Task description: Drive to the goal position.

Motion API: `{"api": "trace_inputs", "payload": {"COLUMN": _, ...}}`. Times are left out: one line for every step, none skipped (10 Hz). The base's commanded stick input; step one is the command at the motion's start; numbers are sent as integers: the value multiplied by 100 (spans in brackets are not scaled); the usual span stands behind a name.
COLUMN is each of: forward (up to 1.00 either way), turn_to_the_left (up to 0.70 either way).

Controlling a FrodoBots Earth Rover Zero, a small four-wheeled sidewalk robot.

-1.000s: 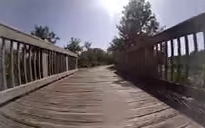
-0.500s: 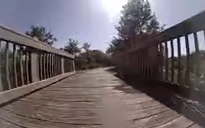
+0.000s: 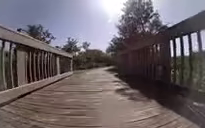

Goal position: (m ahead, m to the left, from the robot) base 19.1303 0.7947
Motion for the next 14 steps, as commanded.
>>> {"api": "trace_inputs", "payload": {"forward": 70, "turn_to_the_left": 0}}
{"api": "trace_inputs", "payload": {"forward": 70, "turn_to_the_left": 0}}
{"api": "trace_inputs", "payload": {"forward": 70, "turn_to_the_left": 0}}
{"api": "trace_inputs", "payload": {"forward": 70, "turn_to_the_left": 0}}
{"api": "trace_inputs", "payload": {"forward": 70, "turn_to_the_left": 0}}
{"api": "trace_inputs", "payload": {"forward": 70, "turn_to_the_left": 0}}
{"api": "trace_inputs", "payload": {"forward": 70, "turn_to_the_left": 0}}
{"api": "trace_inputs", "payload": {"forward": 70, "turn_to_the_left": 0}}
{"api": "trace_inputs", "payload": {"forward": 70, "turn_to_the_left": 0}}
{"api": "trace_inputs", "payload": {"forward": 70, "turn_to_the_left": 0}}
{"api": "trace_inputs", "payload": {"forward": 70, "turn_to_the_left": 0}}
{"api": "trace_inputs", "payload": {"forward": 70, "turn_to_the_left": 0}}
{"api": "trace_inputs", "payload": {"forward": 70, "turn_to_the_left": 0}}
{"api": "trace_inputs", "payload": {"forward": 70, "turn_to_the_left": 0}}
